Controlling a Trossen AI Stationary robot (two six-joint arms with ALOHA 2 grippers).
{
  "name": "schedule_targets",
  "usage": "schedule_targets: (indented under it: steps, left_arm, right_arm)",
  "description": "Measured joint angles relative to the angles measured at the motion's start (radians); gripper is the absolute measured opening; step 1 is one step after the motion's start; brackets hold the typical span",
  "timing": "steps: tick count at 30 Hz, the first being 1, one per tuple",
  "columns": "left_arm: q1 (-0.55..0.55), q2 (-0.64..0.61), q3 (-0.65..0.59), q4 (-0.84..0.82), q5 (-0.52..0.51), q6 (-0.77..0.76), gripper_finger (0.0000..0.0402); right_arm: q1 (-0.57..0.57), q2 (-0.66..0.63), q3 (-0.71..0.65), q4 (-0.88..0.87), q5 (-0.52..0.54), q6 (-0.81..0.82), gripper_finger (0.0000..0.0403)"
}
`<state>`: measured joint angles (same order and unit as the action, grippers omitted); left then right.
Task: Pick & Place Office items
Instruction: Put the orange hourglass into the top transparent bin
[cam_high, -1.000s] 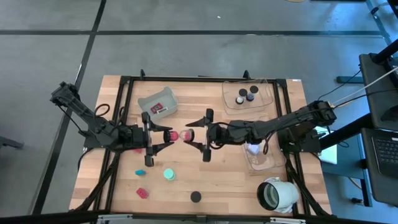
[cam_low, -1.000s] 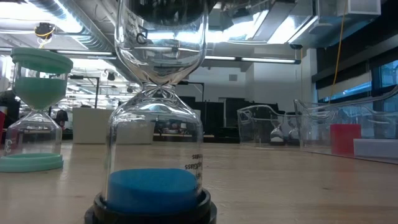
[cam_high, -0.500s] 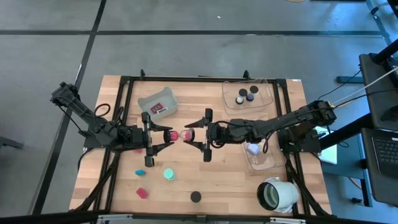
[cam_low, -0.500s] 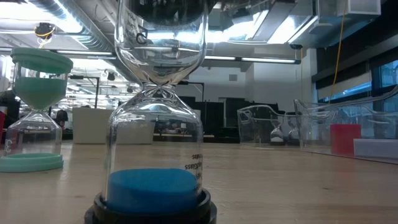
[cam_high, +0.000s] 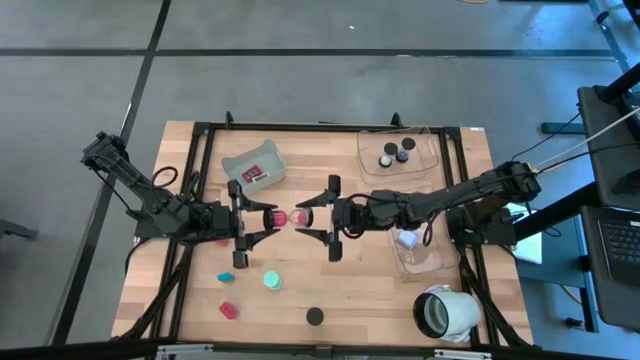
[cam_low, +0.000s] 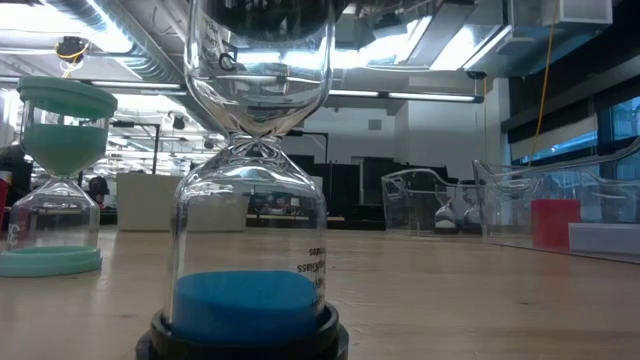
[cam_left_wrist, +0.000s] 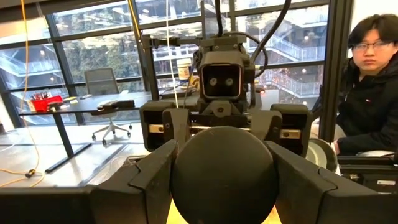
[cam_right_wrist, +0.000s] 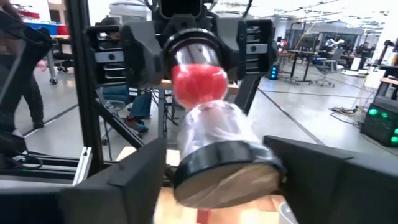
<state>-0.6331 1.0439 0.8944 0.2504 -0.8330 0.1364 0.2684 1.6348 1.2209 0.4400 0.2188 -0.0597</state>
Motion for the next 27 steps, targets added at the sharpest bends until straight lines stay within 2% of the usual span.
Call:
schedule_targets:
  steps: [4,8,15,22,27]
  left_arm:
    - [0.0,0.0,0.0,0.001,0.0,0.0,0.0211]
    - [0.0,0.0,0.0,0.001,-0.002,0.0,0.0211]
    - [0.0,0.0,0.0,0.001,-0.004,0.0,0.0211]
    - [0.0,0.0,0.0,0.001,0.0,0.0,0.0211]
    - [0.0,0.0,0.0,0.002,0.002,0.0,0.0211]
  right_arm:
    - [0.0,0.0,0.0,0.009,-0.006,0.008,0.0305]
    - [-0.001,0.0,0.0,0.009,-0.005,0.011,0.0308]
    - [0.0,0.0,0.0,0.01,-0.005,0.011,0.0272]
    - [0.0,0.0,0.0,0.01,-0.004,0.011,0.0216]
    - [0.0,0.0,0.0,0.015,-0.003,0.011,0.0212]
